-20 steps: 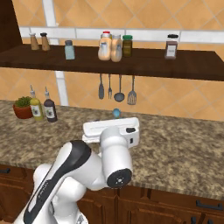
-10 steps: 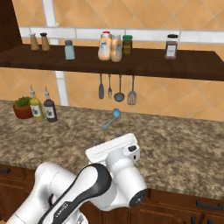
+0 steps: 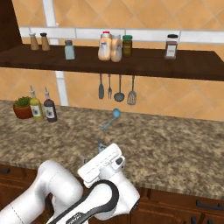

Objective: Put the shaker and condiment bottle from the counter next to their counterparts in the cabinet.

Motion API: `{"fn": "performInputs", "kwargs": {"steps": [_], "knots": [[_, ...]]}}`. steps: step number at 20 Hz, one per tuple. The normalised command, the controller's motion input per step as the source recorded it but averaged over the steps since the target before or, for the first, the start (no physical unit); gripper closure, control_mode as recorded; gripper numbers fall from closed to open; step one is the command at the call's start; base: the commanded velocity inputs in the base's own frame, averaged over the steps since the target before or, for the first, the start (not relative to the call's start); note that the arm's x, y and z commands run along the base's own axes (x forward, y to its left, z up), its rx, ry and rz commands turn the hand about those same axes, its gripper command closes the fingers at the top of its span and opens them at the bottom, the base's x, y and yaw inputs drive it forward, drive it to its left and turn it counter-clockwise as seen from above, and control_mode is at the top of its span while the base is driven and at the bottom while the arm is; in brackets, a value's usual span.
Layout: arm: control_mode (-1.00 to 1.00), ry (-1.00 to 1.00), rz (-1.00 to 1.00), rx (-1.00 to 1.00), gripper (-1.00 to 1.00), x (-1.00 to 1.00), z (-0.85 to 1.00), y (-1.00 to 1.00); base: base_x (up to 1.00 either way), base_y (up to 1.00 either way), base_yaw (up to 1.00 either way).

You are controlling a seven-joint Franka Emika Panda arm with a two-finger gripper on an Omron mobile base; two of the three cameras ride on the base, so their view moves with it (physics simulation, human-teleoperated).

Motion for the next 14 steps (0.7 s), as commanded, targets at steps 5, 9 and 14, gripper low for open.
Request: {"fn": "performInputs", "kwargs": {"steps": [5,9,14], "knots": [[-1.00,0.00,0.11,0.01,-1.00,0.32,-0.13,0.10,0.00,0.00,0.00],[-1.00,0.07,0.13,0.11,-1.00,0.18,-0.05,0.00,0.00,0.00,0.00],[-1.00,0.08,0.08,0.12,-1.00,0.11,-0.14,-0.06,0.00,0.00,0.00]]}}
